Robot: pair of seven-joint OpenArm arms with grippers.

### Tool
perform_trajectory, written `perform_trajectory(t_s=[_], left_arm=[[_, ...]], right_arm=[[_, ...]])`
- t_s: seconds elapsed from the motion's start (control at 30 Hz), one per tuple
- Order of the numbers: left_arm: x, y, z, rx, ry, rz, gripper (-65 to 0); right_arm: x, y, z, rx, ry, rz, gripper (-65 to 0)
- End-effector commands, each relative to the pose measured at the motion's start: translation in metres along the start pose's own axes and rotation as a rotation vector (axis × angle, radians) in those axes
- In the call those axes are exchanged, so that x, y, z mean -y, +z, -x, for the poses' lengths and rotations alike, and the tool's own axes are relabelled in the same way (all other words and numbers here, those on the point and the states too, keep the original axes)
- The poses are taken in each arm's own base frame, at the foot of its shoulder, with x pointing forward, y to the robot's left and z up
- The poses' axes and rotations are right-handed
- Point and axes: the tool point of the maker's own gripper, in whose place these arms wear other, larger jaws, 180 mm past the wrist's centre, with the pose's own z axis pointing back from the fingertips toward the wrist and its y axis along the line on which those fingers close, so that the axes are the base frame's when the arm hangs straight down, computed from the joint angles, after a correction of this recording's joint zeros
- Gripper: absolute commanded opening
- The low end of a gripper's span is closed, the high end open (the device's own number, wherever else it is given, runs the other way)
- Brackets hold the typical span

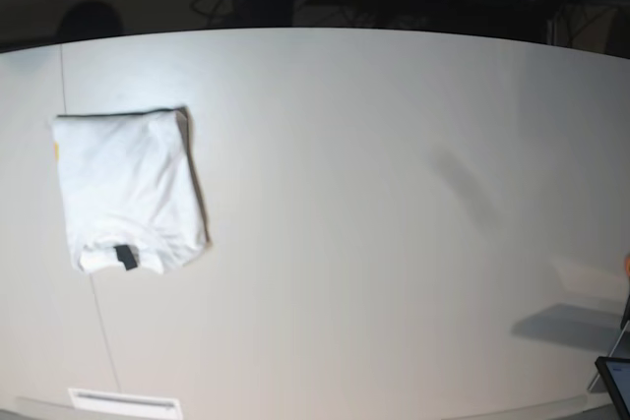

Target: Fold the T-shirt properly

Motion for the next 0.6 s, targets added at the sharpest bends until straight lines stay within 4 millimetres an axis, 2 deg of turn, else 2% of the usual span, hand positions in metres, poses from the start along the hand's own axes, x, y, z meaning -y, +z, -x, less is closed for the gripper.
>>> perform_trajectory(t_s=[0.0, 0.07, 0.17, 0.33, 0.4, 0.57], left_arm=[[-0.006, -0.006, 0.011, -0.049, 0.031, -0.003, -65.0], [-0.001, -0.017, 0.013, -0.096, 0.053, 0.033, -65.0], [0.006, -0.022, 0.013, -0.111, -0.003, 0.083, -65.0], [0.014, -0.024, -0.001, -0.078, -0.020, 0.096, -65.0], [0.023, -0.024, -0.006, -0.066, -0.021, 0.111, -65.0], [0.033, -0.025, -0.029, 0.037, -0.019, 0.126, -65.0]], right_arm=[[0.009, 0.002, -0.012, 0.003, 0.043, 0.030, -64.7], [0.004, -0.002, -0.023, -0.022, 0.130, 0.064, -64.7], [-0.007, -0.005, -0.034, -0.031, 0.231, 0.076, -64.7], [-0.009, -0.006, -0.033, -0.042, 0.283, 0.077, -64.7], [-0.007, -0.006, -0.032, -0.045, 0.292, 0.079, -64.7], [-0.010, -0.006, -0.037, -0.021, 0.294, 0.074, -64.7]])
